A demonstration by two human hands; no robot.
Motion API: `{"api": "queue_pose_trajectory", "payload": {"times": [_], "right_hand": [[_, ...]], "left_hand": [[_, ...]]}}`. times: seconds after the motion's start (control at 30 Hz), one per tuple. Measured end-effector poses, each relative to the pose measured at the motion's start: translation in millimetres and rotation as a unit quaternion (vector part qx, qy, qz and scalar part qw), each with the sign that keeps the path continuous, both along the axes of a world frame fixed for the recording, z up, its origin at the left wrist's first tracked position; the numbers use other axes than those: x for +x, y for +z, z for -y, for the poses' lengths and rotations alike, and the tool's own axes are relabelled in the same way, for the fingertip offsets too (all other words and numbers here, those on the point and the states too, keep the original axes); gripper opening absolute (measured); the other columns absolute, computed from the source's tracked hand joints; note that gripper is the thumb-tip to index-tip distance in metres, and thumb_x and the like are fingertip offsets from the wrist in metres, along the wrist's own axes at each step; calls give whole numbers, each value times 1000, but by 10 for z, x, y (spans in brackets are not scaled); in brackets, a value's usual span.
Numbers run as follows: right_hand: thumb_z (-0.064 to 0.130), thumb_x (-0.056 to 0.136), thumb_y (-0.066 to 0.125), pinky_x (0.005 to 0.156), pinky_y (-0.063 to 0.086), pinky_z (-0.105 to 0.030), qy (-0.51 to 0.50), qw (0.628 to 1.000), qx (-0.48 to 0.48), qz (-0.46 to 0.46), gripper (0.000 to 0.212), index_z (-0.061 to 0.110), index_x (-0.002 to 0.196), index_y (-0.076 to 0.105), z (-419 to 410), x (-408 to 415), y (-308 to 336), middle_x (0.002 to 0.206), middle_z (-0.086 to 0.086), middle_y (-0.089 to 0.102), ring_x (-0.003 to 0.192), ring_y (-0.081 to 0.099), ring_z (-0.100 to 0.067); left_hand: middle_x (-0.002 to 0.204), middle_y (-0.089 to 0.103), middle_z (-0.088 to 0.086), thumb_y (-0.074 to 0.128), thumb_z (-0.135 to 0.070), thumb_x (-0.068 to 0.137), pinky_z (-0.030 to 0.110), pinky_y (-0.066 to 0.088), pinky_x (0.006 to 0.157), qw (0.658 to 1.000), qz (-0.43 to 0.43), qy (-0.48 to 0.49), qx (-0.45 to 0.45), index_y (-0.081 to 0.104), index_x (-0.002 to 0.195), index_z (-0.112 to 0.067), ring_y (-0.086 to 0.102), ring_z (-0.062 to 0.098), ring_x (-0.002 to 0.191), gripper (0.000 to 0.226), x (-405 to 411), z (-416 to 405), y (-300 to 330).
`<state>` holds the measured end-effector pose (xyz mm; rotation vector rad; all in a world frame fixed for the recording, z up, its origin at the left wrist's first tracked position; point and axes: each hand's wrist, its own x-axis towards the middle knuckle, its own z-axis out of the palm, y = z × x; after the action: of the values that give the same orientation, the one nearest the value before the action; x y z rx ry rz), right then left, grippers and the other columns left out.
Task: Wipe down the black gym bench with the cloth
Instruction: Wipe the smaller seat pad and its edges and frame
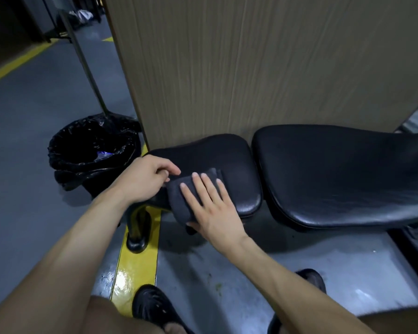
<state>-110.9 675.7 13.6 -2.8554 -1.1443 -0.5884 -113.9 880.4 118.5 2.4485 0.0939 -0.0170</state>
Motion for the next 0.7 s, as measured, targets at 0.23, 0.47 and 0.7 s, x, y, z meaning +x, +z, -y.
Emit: {"api": "queue_pose_trajectory", "payload": {"times": [0.23,0.47,0.7], "right_hand": [[20,83,72,122,28,-47,-26,991,129,-31,85,17,158,32,829,-214,-217,166,-10,25,154,21,-26],[25,101,60,120,33,-33,-123,784,545,-271,65,31,158,28,945,-777,-413,164,13,29,149,30,-4],[40,102,53,106,45,-23,-212,653,646,-335,56,29,154,36,654,-588,-613,137,21,61,131,55,-6]], "left_hand": [[101,75,-17,51,-6,100,28,56,91,999,-11,-44,6,76,98,-36,70,-8,86,39,-5,321,34],[100,74,-19,50,-6,102,19,51,83,998,-21,-58,11,76,104,-32,68,-10,82,37,-17,401,84],[98,73,-21,51,-8,101,20,52,84,995,-23,-93,18,76,102,-35,70,-8,83,37,89,575,51]]}}
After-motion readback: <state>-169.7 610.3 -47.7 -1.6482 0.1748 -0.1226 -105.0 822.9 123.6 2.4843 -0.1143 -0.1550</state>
